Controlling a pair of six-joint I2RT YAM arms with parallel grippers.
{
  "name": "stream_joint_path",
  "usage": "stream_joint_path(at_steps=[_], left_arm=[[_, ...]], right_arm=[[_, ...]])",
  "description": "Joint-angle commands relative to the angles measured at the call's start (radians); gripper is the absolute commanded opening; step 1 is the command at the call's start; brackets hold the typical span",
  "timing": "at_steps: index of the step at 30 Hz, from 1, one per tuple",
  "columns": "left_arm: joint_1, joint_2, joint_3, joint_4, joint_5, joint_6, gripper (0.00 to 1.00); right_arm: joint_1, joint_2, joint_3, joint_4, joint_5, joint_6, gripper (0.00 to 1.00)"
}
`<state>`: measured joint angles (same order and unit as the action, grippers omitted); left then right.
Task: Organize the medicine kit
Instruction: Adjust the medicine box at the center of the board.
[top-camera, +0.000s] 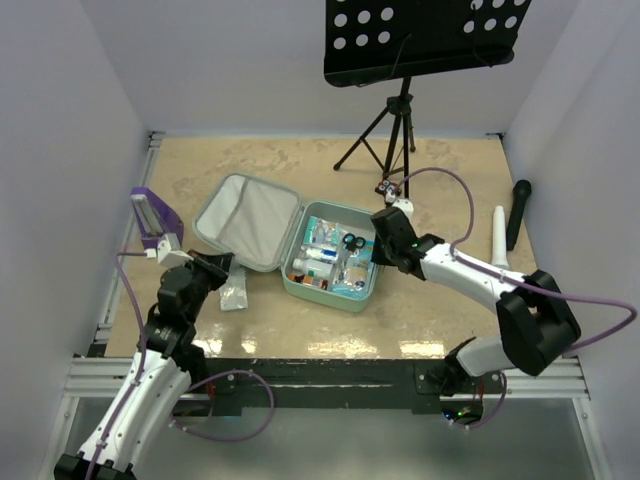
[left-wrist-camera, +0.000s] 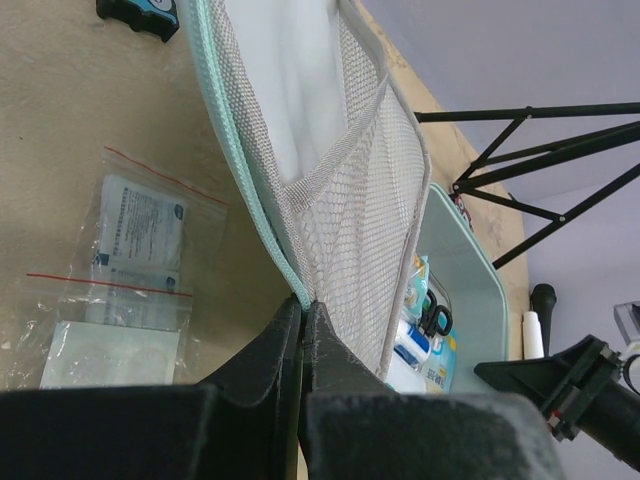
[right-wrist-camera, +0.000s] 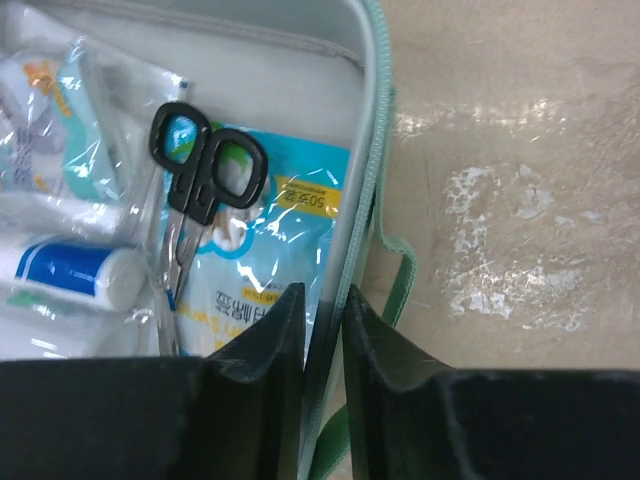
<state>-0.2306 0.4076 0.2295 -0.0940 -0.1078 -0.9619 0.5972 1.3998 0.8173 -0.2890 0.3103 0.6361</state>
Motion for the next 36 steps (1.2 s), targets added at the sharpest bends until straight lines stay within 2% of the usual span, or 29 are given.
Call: stream_joint_path(at_steps=[1,6,18,22,27,30,33,36], left_arm=[[-0.004,-0.023,-0.012,0.037,-0.021,-0.006,0.0],[-0.004,-0.02,-0.024,0.063,-0.024,-0.011,0.0],[-0.006,0.057,-0.047,0.18,0.013,-0.017,0.0],[-0.007,0.08,-0.073,0.218,0.033,-0.023,0.0],[-0.007,0.1,-0.062,0.218,0.036,-0.008,0.0],[-0.007,0.109,-0.039,0.191,0.031,0.006,0.13],[-0.007,0.123,-0.009,0.148,0.023,0.029,0.34],[-0.007,0.131,0.03,0.096,0.002,0.048,0.47]], right_arm=[[0.0,0.062,0.056,0.053,0.082,-0.033,0.12],[-0.002,0.097,0.101,0.086,0.168,-0.073,0.03],[-0.043,0.263,0.292,0.082,0.27,-0.174,0.0],[-0.065,0.277,0.31,0.099,0.219,-0.156,0.09],[-0.062,0.21,0.303,0.096,0.122,-0.153,0.36],[-0.062,0.128,0.269,0.097,0.07,-0.148,0.45],[-0.06,0.067,0.244,0.088,0.033,-0.144,0.49],[-0.051,0.007,0.226,0.086,0.003,-0.151,0.51]])
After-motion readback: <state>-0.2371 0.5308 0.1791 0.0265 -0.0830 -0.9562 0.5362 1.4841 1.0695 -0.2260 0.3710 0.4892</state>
